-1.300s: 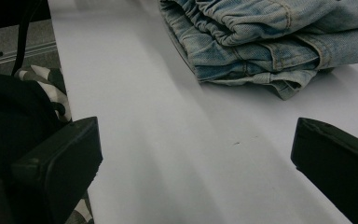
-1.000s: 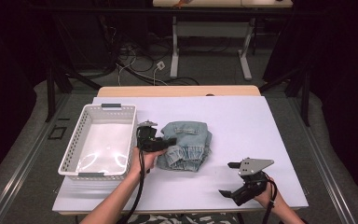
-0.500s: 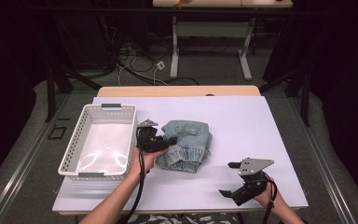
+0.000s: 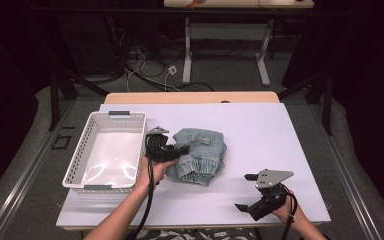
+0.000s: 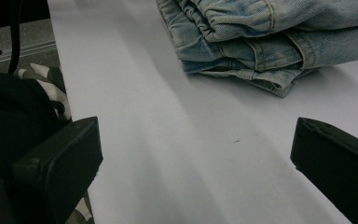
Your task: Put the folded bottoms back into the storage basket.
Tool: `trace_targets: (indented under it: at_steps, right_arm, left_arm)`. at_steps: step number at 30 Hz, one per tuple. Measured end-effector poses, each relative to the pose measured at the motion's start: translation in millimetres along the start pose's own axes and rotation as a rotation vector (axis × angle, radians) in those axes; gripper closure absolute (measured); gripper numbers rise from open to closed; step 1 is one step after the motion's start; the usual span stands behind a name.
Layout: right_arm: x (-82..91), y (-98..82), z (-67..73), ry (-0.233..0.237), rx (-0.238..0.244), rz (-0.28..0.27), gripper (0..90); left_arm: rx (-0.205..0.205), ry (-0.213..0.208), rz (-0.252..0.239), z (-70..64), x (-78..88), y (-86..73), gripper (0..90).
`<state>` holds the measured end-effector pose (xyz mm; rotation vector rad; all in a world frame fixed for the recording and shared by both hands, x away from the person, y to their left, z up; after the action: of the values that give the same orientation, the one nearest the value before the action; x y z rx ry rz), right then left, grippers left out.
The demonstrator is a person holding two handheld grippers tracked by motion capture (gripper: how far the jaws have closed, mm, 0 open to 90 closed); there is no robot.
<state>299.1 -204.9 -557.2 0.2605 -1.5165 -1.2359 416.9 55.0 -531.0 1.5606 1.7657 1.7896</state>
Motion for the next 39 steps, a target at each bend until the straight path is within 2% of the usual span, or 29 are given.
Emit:
trace_targets:
  at_steps: [9, 18, 25, 34, 39]
  right_arm:
    - [-0.4, -0.3, 0.0, 0.000, 0.003, 0.003, 1.7]
    - [-0.6, -0.5, 0.3, 0.002, 0.003, 0.006, 1.7]
    - [-0.5, -0.5, 0.2, 0.001, 0.003, 0.006, 1.7]
    - [-0.5, -0.6, 0.2, 0.000, 0.004, 0.006, 1.7]
    - [-0.5, -0.5, 0.2, 0.000, 0.004, 0.006, 1.8]
  left_arm:
    - [-0.022, -0.001, -0.007, -2.4, 5.2, 4.5, 69.6]
    - [-0.008, 0.003, -0.035, -1.7, 11.8, 8.8, 70.2]
    - [-0.020, 0.003, -0.048, -2.3, 17.1, 12.7, 70.3]
    - [-0.012, 0.009, -0.071, -1.4, 22.2, 15.3, 70.6]
    - [-0.028, 0.017, -0.083, -2.9, 25.4, 17.7, 70.7]
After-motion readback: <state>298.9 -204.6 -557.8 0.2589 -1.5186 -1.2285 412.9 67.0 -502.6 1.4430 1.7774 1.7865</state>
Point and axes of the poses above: each handheld gripper's, and its own axes: x roughly backward along the jaws, y roughly out of its top, z roughly to its left, the point moved 6 cm from there along -x, roughly forward along the jaws, and after that the axes turned 11 degrees about -x, right-handed, at the moved point
